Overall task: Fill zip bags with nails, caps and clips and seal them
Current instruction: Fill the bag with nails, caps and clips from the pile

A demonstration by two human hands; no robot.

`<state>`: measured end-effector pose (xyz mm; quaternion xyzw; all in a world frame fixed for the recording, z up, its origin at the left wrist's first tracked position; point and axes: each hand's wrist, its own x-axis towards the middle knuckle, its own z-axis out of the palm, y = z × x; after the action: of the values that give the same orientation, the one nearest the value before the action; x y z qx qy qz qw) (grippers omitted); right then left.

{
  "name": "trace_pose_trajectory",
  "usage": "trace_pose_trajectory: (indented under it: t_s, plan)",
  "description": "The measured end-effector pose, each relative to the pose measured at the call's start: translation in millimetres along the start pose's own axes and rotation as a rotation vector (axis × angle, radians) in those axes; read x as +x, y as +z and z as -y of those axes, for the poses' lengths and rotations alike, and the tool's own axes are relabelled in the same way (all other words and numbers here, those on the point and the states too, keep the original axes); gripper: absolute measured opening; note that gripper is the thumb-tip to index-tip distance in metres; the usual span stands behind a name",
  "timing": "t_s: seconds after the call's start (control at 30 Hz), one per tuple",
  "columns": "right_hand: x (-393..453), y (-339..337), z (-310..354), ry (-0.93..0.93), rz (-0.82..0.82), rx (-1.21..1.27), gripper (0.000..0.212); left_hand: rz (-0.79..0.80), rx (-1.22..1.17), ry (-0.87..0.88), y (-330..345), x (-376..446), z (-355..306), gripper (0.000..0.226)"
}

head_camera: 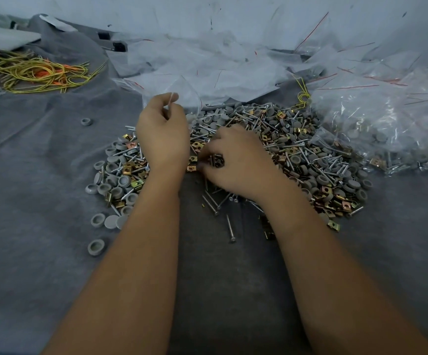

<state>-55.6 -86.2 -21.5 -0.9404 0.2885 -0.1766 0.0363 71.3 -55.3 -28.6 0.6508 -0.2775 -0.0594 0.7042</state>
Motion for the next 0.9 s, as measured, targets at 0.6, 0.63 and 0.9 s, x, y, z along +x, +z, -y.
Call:
trace_pose_trajectory:
  t_s: [0.6,0.63,0.9]
  plan:
    - [-0.2,0.4,0.9,0.079,-0.212,0.056,0.026,-0.063,-0.119,-0.075,0.2,1.8,-1.9,0.022]
    - [-0.5,1.5,5.1,0.034,-0.155,0.067,0.024,-0.062,-0.121,-0.074,0.4,1.9,-1.6,0.022]
    - [0.9,10.7,18.4,-0.027,-0.022,-0.094,0.022,-0.043,-0.116,-0.074,0.9,2.6,-0.3,0.023]
